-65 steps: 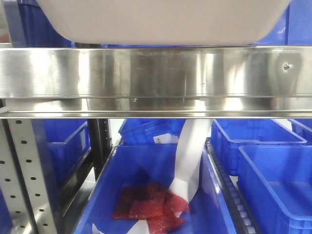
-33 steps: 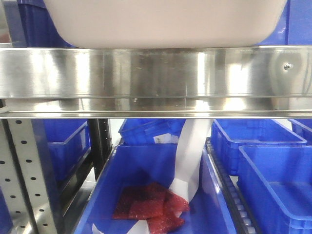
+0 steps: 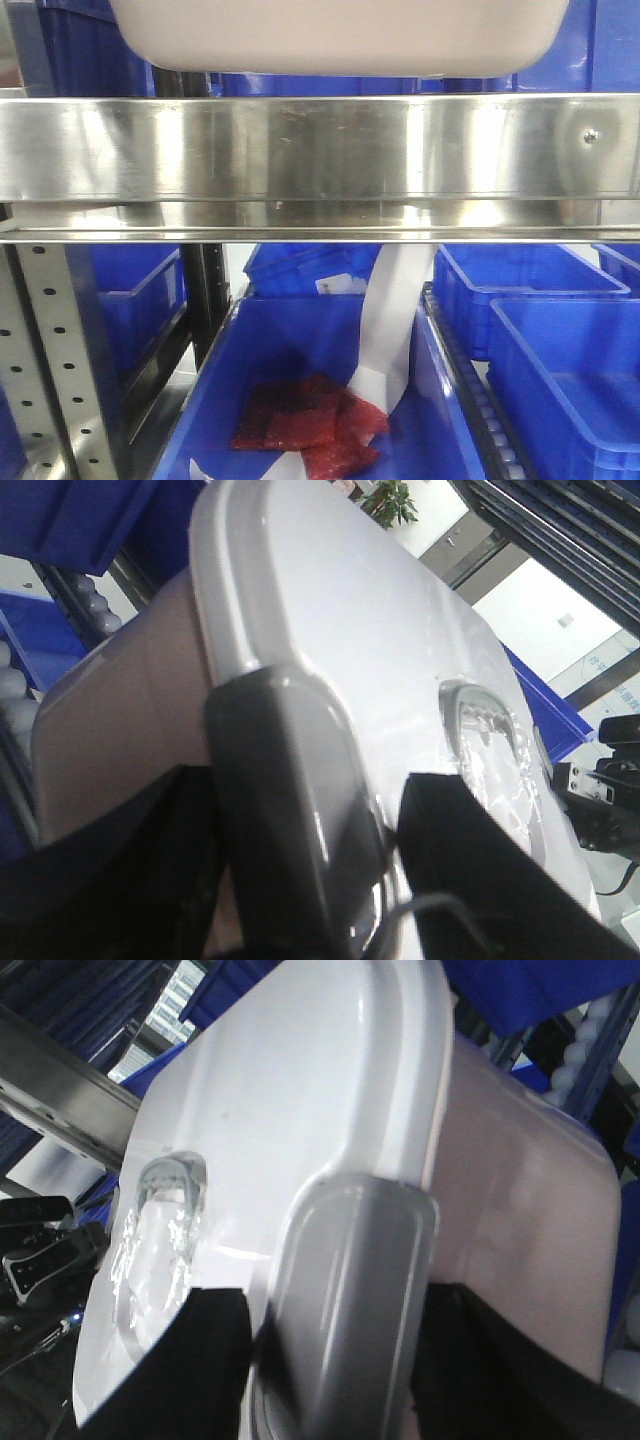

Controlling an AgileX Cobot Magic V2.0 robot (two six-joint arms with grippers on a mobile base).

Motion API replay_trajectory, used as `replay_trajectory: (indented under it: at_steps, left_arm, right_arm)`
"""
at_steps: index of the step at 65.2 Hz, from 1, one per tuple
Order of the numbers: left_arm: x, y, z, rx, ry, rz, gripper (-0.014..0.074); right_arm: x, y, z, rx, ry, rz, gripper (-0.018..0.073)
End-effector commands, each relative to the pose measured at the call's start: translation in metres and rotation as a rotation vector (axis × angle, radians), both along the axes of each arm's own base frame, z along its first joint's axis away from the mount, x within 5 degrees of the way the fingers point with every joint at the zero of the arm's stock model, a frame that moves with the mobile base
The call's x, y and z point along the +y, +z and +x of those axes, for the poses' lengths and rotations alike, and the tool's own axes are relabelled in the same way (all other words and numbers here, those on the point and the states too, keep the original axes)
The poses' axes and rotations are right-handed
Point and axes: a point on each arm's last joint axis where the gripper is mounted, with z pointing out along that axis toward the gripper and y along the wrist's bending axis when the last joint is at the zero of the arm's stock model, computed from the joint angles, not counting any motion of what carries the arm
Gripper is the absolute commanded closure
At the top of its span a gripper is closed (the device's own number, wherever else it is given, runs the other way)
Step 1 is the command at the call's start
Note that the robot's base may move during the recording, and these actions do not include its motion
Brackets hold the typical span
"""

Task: Grab white bin and place on right shelf
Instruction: 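Push the bin forward onto the upper shelf with both grippers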

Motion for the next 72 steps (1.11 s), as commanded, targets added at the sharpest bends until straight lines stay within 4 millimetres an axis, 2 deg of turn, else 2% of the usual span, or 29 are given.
replay_trajectory:
  at_steps: [1,10,17,30,47,54,60,64,72]
  left_arm:
    - [-0.007,0.029,-0.015,-0.071,-0.05,-0.088,0.0334]
    - [-0.006,0.029,-0.012,-0.073,-0.02,-0.087,0.0334]
    - [-0.004,0.029,-0.01,-0.073,0.008,-0.086,0.0334]
    - [-0.002,0.028,-0.007,-0.075,0.053,-0.081,0.0332]
    - [-0.003,0.008,0.009,0.002,0.039,-0.061,0.0327]
    - [-0.002,0.003,0.015,0.019,0.059,-0.063,0.0265]
    - [-0.001,0.003,0.017,0.019,0.078,-0.059,0.0169]
    - [-0.001,0.003,0.017,0.019,0.085,-0.058,0.0107]
    - [0.006,0.002,0.022,0.038,0.151,-0.071,0.0074]
  right_arm:
    - [0.009,0.032,-0.01,-0.129,0.038,0.1,0.0134]
    - [0.017,0.035,-0.006,-0.142,0.056,0.092,0.0134]
    - [0.022,0.035,0.005,-0.141,0.051,0.091,0.0134]
    - [0.019,0.02,0.026,-0.083,0.046,0.117,0.0134]
    - [0.017,0.007,0.038,-0.042,0.044,0.122,0.0134]
    - [0.016,0.007,0.039,-0.048,0.032,0.115,0.0115]
    - [0.014,0.006,0.041,-0.047,-0.005,0.11,0.0013]
    - [0.012,0.006,0.044,-0.043,-0.043,0.108,-0.0088]
    - [0.006,0.004,0.049,-0.039,-0.129,0.096,-0.0074]
